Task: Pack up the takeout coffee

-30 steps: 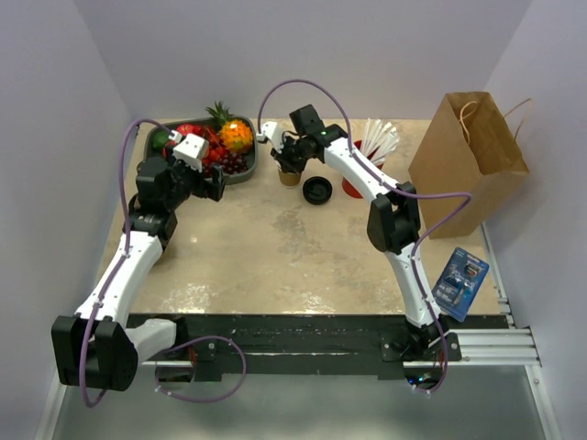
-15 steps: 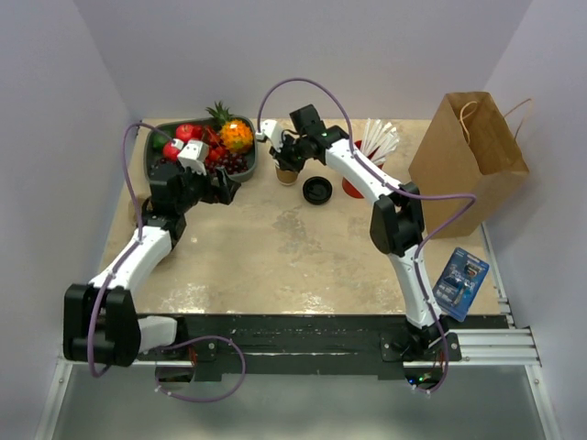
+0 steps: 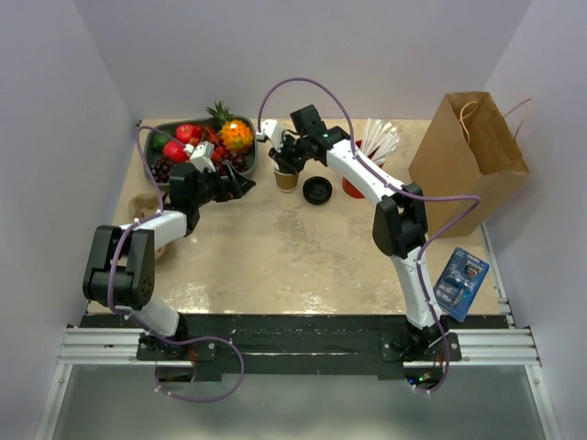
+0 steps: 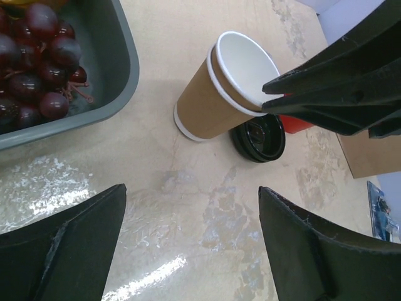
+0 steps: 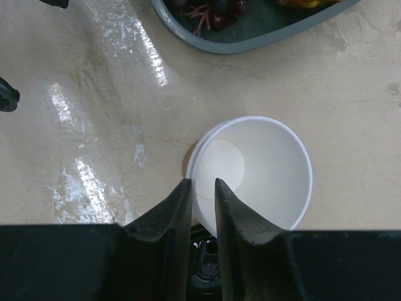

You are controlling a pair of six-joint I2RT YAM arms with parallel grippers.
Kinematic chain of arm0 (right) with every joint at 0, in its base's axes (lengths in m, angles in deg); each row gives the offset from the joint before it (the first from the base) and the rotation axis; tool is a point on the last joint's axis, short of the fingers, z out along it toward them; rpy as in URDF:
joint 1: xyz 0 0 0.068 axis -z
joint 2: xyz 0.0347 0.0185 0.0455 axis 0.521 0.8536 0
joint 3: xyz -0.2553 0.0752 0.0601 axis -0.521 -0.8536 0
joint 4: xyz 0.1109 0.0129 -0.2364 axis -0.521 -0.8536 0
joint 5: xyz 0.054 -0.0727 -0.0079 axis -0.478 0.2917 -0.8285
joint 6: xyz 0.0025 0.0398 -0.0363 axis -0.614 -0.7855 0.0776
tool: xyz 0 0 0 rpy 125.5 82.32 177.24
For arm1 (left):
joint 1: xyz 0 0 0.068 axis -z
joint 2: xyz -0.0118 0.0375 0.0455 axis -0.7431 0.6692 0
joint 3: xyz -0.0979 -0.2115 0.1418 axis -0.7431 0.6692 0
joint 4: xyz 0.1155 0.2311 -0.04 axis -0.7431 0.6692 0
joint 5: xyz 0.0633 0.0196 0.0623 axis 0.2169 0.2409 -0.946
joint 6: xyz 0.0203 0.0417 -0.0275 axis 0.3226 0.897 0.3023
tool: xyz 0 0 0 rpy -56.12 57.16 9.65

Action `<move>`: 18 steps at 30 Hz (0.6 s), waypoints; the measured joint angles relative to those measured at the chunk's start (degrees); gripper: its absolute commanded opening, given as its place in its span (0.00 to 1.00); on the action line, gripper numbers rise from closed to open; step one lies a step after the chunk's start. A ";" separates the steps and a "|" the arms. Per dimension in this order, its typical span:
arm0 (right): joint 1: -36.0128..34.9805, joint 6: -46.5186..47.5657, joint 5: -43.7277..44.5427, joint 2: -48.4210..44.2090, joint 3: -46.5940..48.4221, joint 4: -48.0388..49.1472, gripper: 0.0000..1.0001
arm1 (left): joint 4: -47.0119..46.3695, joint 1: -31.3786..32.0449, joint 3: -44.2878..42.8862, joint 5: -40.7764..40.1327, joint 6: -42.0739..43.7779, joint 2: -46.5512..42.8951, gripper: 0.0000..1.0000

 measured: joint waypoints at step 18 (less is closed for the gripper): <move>-0.28 -1.64 -1.11 0.04 0.22 -0.66 0.42 | -1.46 1.33 -0.33 0.42 -0.55 0.07 0.89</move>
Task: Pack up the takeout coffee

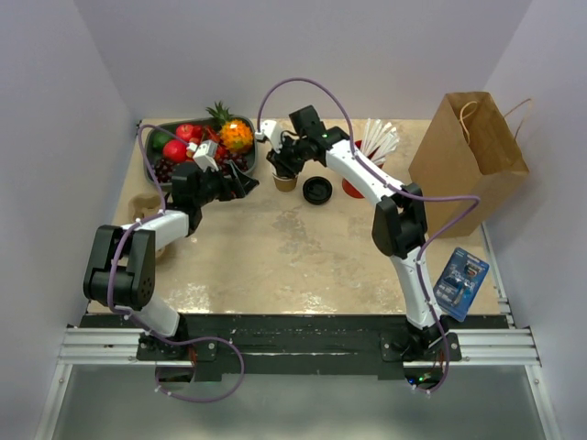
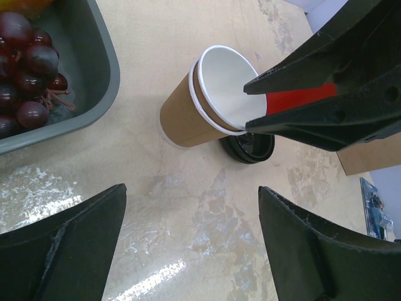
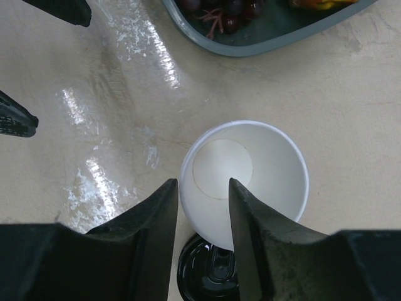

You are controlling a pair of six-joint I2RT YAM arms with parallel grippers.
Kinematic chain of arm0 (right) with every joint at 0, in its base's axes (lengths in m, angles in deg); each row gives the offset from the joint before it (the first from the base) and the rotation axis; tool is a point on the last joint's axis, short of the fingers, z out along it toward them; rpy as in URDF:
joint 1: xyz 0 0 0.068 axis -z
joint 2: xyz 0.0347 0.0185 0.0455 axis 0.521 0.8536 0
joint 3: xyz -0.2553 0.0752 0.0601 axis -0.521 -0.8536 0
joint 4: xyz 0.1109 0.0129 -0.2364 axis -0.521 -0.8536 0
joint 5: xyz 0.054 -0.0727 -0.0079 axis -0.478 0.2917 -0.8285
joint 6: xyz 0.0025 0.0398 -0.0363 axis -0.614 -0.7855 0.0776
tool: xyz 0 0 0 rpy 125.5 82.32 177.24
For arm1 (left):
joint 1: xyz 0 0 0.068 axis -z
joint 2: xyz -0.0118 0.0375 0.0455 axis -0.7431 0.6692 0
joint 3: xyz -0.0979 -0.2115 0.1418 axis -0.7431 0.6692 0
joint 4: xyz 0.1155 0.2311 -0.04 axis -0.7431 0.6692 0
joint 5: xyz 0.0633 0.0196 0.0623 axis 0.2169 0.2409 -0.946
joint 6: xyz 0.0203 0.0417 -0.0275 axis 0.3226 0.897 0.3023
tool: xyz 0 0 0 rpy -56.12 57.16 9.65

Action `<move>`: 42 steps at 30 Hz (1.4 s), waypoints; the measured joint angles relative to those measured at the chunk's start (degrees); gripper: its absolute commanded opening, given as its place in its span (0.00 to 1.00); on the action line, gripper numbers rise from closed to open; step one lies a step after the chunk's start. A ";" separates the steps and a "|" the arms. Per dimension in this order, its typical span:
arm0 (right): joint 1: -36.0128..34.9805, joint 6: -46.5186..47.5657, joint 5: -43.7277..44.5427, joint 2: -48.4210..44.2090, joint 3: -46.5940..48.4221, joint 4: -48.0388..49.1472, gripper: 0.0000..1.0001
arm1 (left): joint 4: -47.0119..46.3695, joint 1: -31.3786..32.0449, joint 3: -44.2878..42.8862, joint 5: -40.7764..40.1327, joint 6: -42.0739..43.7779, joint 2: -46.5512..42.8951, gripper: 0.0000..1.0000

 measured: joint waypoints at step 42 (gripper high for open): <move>-0.96 1.75 0.11 1.64 1.99 -2.60 0.00 | 1.31 0.00 -1.97 -1.29 0.90 1.27 0.89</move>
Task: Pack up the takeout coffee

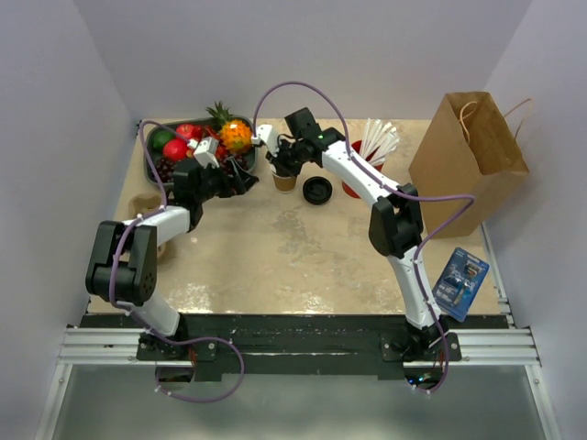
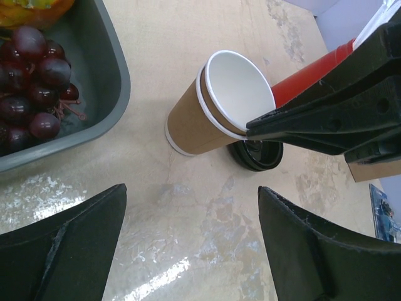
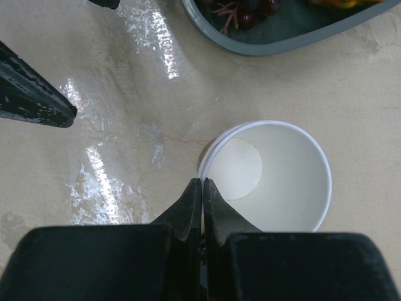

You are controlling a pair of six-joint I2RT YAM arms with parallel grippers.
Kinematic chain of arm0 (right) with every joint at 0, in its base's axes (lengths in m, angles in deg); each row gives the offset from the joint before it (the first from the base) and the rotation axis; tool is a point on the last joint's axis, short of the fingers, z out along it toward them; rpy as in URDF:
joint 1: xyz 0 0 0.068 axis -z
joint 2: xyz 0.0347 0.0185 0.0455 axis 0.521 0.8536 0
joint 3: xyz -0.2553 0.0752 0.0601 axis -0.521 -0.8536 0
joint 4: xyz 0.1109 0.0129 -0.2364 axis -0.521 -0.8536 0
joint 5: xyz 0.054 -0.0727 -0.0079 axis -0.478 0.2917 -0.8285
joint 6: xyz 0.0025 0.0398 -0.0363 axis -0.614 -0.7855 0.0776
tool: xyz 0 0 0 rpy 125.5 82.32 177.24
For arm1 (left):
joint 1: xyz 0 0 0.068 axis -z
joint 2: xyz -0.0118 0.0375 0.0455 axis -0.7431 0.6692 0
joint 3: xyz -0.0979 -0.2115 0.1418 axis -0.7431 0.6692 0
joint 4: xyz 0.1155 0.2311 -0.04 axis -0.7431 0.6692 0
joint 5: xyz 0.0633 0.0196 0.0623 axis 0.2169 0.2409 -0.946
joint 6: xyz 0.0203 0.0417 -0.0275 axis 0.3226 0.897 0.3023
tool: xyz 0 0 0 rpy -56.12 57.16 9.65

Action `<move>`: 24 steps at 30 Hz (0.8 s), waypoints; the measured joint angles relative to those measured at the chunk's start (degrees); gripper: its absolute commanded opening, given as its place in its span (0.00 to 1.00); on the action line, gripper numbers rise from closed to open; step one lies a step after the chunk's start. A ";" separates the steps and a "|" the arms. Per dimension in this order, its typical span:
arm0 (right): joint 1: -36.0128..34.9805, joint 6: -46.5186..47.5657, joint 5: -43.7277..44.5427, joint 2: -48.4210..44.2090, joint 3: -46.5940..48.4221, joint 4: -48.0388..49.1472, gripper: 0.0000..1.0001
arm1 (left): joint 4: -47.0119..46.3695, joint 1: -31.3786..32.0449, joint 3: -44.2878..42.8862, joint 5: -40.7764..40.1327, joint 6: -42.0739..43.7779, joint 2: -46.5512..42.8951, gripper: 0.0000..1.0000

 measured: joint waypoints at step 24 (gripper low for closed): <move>-0.55 -0.24 0.28 -0.22 -1.42 3.15 0.00 | -3.32 2.03 -6.82 0.87 -7.80 12.07 0.90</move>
